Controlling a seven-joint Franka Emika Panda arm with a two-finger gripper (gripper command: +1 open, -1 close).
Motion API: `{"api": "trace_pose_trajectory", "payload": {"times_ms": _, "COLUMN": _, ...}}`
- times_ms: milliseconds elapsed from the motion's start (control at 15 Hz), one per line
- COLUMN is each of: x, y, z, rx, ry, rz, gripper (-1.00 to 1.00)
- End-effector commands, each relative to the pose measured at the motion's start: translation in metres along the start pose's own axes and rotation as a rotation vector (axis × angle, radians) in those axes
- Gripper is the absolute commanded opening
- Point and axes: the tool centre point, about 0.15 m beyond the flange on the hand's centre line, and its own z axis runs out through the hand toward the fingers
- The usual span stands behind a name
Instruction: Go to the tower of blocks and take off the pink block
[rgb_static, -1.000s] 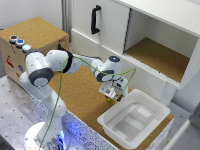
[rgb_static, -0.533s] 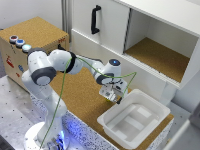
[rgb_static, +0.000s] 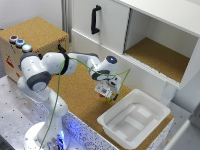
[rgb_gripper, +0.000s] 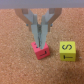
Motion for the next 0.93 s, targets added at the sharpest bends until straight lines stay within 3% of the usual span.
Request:
{"api": "trace_pose_trajectory", "payload": {"times_ms": 0, "x": -0.008, "y": 0.006, "z": -0.002, "rx": -0.017, "ry": 0.063, "rz": -0.019, "gripper": -1.0}}
{"api": "trace_pose_trajectory", "payload": {"times_ms": 67, "x": -0.008, "y": 0.013, "z": -0.001, "rx": -0.026, "ry": 0.049, "rz": -0.019, "gripper": -1.0}}
{"api": "trace_pose_trajectory", "payload": {"times_ms": 133, "x": -0.009, "y": 0.018, "z": -0.002, "rx": -0.047, "ry": 0.051, "rz": -0.03, "gripper": 1.0}}
{"api": "trace_pose_trajectory", "payload": {"times_ms": 267, "x": -0.01, "y": 0.028, "z": -0.001, "rx": -0.089, "ry": 0.041, "rz": -0.044, "gripper": 1.0}}
{"api": "trace_pose_trajectory", "payload": {"times_ms": 533, "x": -0.008, "y": 0.034, "z": -0.003, "rx": -0.092, "ry": 0.039, "rz": -0.085, "gripper": 1.0}}
{"api": "trace_pose_trajectory", "payload": {"times_ms": 867, "x": -0.004, "y": 0.037, "z": 0.018, "rx": -0.136, "ry": 0.026, "rz": -0.125, "gripper": 1.0}}
